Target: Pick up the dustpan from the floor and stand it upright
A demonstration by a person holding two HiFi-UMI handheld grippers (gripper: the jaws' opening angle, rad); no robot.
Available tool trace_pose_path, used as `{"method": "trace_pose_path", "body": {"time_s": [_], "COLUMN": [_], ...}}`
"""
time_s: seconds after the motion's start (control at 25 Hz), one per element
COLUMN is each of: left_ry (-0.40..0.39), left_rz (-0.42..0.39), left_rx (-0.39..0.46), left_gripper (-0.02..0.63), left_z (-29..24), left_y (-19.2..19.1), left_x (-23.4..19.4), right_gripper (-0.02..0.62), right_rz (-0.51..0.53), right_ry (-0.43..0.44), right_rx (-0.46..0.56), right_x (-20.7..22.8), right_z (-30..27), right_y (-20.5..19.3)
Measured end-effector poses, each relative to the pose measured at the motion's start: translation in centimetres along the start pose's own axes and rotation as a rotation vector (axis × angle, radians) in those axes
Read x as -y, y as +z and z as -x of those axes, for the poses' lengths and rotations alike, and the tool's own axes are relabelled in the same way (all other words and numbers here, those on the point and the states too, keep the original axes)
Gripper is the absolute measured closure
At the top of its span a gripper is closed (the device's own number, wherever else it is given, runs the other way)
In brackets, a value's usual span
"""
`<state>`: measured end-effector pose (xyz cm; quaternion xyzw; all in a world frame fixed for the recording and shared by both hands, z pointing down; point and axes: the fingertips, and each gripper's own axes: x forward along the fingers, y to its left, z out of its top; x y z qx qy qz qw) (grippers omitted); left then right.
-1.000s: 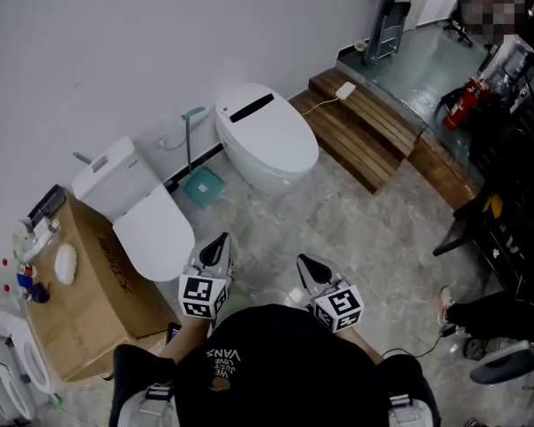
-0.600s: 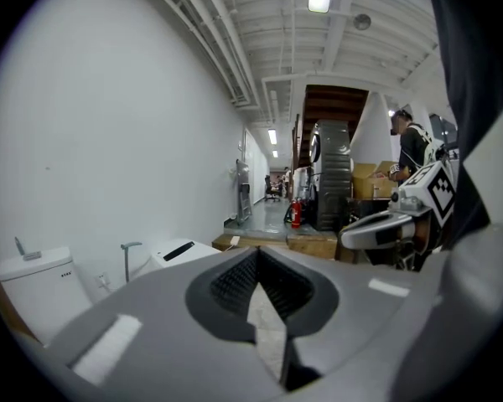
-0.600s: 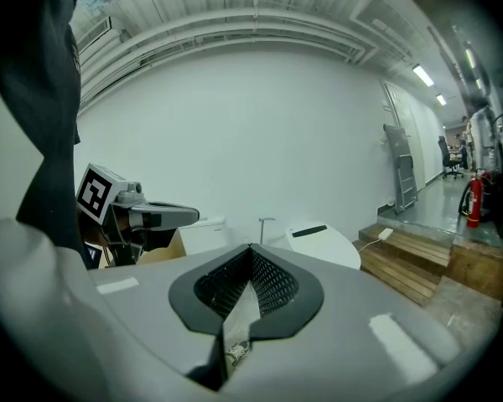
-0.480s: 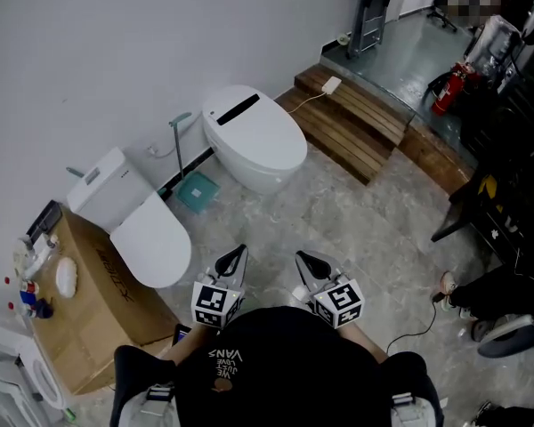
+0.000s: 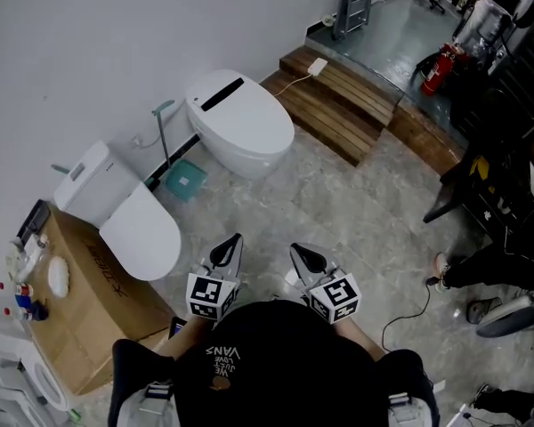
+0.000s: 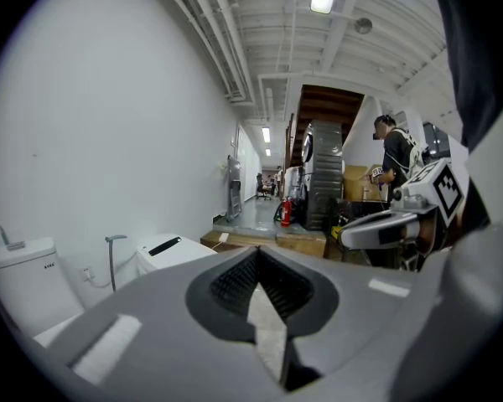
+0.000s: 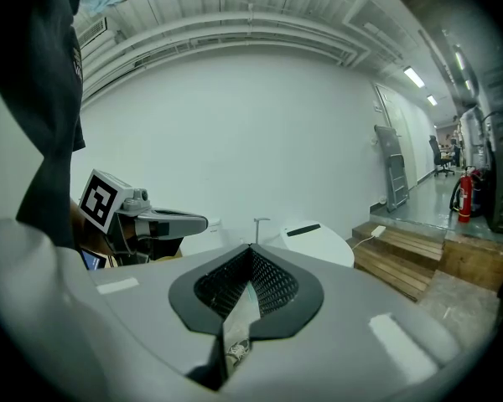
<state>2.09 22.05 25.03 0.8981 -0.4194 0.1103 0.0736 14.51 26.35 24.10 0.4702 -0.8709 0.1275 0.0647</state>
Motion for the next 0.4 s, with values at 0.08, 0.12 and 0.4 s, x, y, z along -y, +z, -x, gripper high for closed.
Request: {"method": "trace_pose_path", "body": {"time_s": [0.08,0.12,0.4], "left_ry": [0.001,0.001,0.009], "left_rz": [0.008,0.010,0.008], "left_rx": [-0.005,-0.007,-0.005], "left_gripper": [0.554,0.554,0.554], "left_z": [0.04,0.04,0.36], "left_y": [-0.28,-0.35,-0.51], "left_x": [0.09,0.14,-0.35], "right_gripper": [0.594,0.594,0.594], "right_rz": [-0.008,-0.010,-0.009], "right_ry": [-0.008,-0.012,-0.023], "right_rx": [0.001,0.002,0.012], "right_x": [0.19,0.31,0.34], "right_z": [0.18,0.24,-0.08], "right_y": [-0.10,-0.17,-0.33]}}
